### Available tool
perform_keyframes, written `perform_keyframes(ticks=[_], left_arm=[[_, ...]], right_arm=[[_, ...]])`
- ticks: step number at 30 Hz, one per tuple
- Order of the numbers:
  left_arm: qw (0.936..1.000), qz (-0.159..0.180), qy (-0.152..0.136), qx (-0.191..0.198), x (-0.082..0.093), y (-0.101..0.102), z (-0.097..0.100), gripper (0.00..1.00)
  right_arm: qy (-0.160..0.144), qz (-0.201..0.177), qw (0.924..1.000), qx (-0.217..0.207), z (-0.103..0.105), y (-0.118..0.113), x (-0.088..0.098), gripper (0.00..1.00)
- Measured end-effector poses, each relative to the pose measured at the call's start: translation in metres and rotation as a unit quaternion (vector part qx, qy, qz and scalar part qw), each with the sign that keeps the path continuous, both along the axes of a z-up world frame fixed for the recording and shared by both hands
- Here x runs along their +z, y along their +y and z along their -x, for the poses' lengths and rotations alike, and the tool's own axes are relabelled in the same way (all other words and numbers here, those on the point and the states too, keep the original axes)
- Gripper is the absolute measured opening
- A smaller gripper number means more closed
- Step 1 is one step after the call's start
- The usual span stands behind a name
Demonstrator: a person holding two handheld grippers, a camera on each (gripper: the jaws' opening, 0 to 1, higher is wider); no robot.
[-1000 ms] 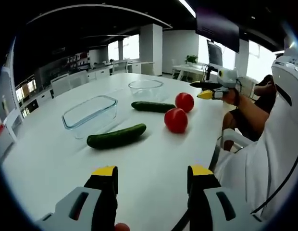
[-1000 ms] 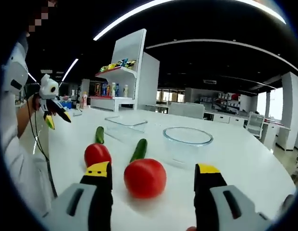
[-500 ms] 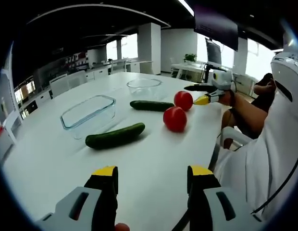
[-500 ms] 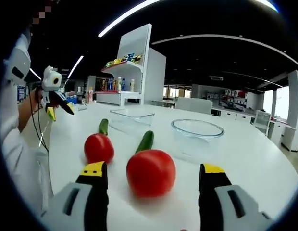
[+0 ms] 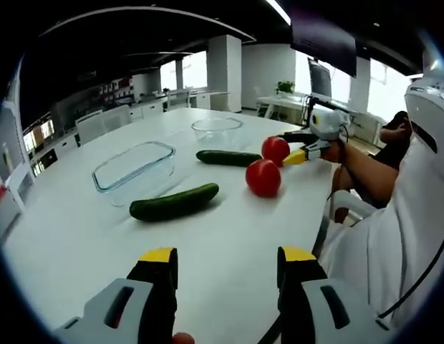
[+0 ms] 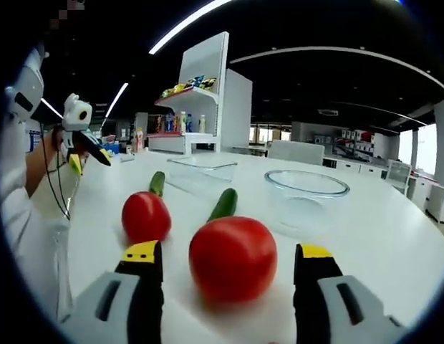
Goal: Sort the scattered tomatoes and cucumbers on the table and place them into their respective storage containers
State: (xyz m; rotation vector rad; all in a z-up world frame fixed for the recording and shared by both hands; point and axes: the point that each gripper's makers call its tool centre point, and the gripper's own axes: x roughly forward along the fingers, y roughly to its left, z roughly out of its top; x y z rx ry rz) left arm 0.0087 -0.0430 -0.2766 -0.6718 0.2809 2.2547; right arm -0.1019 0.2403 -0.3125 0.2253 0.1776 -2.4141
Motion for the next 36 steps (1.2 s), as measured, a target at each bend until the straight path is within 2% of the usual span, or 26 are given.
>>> perform_keyframes(ticks=[14,17,25,29,36], left_arm=[[1.0000,-0.002,-0.007,0.002,-0.005,0.000,-0.001,0.55],[1.0000,-0.002,-0.008,0.003,-0.006,0.000,-0.001,0.55],[0.9999,-0.015,-0.007,0.003,-0.003,0.002,0.000,0.53],[0.9999,-0.013,-0.008,0.004,-0.005,0.002,0.001,0.52],[0.9998,-0.019,-0.010,0.003,-0.004,0.003,-0.001,0.51]], right_arm=[[-0.005,-0.010,0.9999,0.006,0.005,-0.011,-0.009,0.64],[-0.008,-0.012,0.9999,0.001,0.009,-0.005,-0.013,0.63],[-0.010,-0.011,0.9999,-0.004,0.008,-0.009,-0.012,0.61],[0.002,-0.021,0.9995,-0.022,0.009,-0.008,-0.011,0.54],[0.004,-0.017,0.9995,-0.028,0.005,-0.011,-0.008,0.53]])
